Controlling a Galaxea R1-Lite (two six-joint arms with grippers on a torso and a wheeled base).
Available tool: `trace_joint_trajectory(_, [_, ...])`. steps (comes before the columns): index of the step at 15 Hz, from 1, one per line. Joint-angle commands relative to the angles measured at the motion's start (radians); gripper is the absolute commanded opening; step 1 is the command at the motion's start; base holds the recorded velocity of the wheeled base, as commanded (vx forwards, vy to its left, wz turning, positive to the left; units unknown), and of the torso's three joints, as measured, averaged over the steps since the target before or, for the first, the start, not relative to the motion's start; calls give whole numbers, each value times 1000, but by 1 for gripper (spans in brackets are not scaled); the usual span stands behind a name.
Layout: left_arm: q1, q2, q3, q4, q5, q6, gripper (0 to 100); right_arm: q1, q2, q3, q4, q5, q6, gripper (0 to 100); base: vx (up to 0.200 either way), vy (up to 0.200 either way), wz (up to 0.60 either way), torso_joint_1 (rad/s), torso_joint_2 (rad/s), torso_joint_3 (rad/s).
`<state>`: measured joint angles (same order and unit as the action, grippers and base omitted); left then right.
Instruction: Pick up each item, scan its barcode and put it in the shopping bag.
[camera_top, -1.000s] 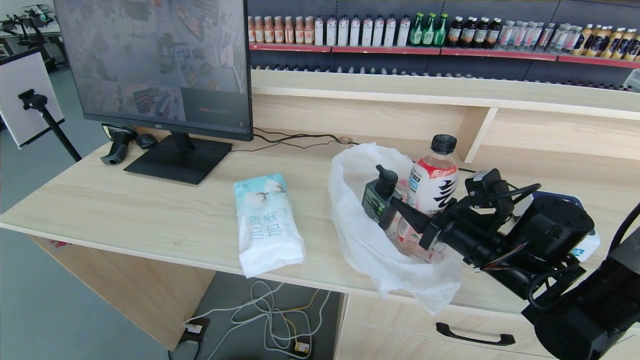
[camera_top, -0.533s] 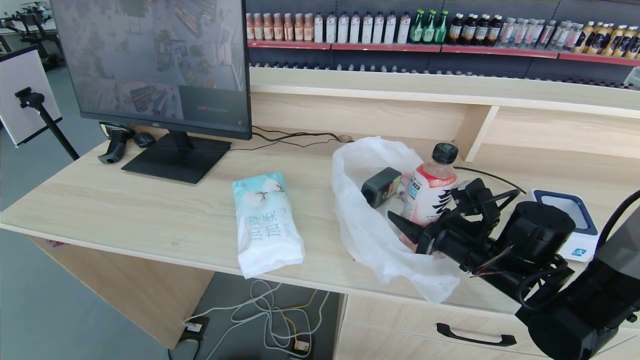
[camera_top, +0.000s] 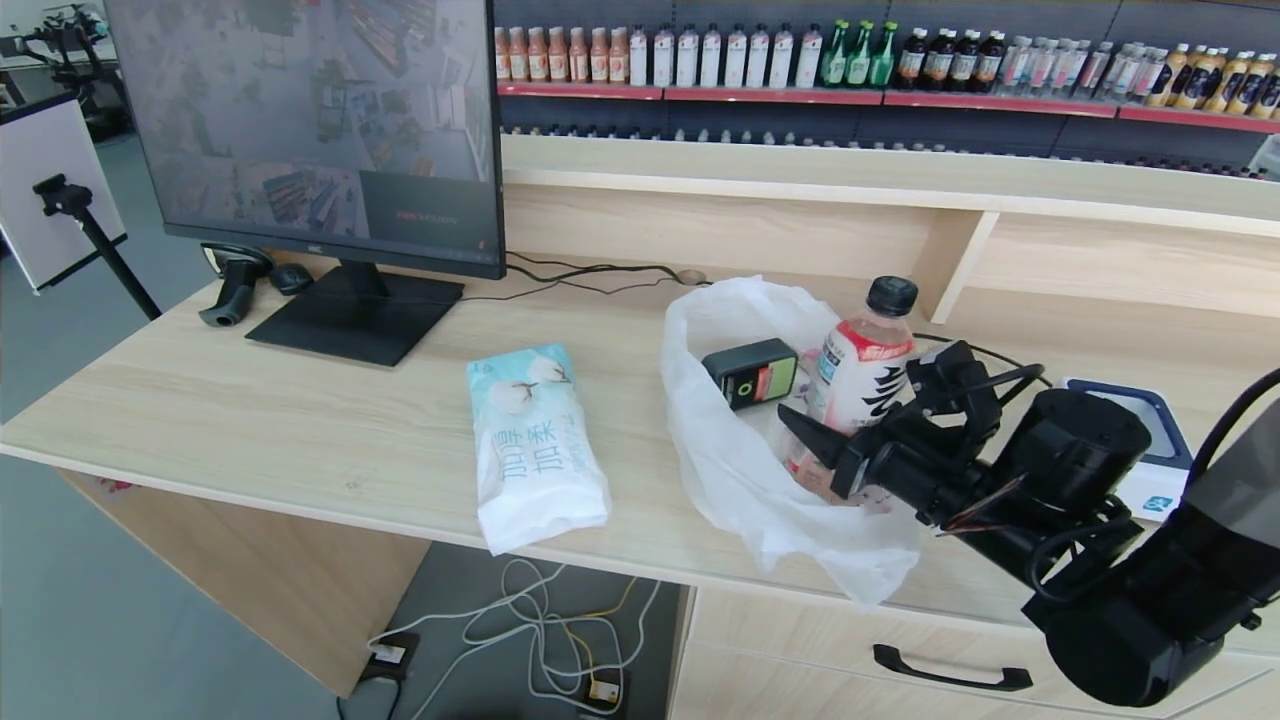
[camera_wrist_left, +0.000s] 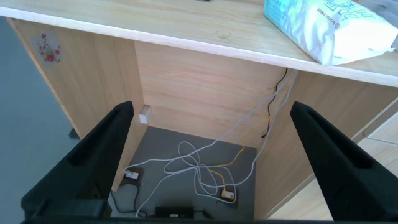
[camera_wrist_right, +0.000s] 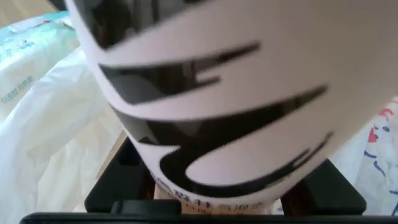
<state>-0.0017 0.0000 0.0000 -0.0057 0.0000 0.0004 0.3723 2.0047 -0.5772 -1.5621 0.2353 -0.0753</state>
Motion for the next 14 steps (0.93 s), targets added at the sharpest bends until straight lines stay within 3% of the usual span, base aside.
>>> trace_joint_trajectory(1, [0, 0, 0, 0, 0, 0, 100, 0, 5, -82, -9, 1, 0, 0, 0, 0, 0, 0, 0, 0])
trace_joint_trajectory(8, [0, 0, 0, -2, 0, 0, 100, 7, 109, -170, -9, 1, 31, 0, 0, 0, 0, 0, 0, 0])
trace_joint_trajectory(14, [0, 0, 0, 0, 0, 3, 100, 8, 115, -124, -9, 1, 32, 0, 0, 0, 0, 0, 0, 0])
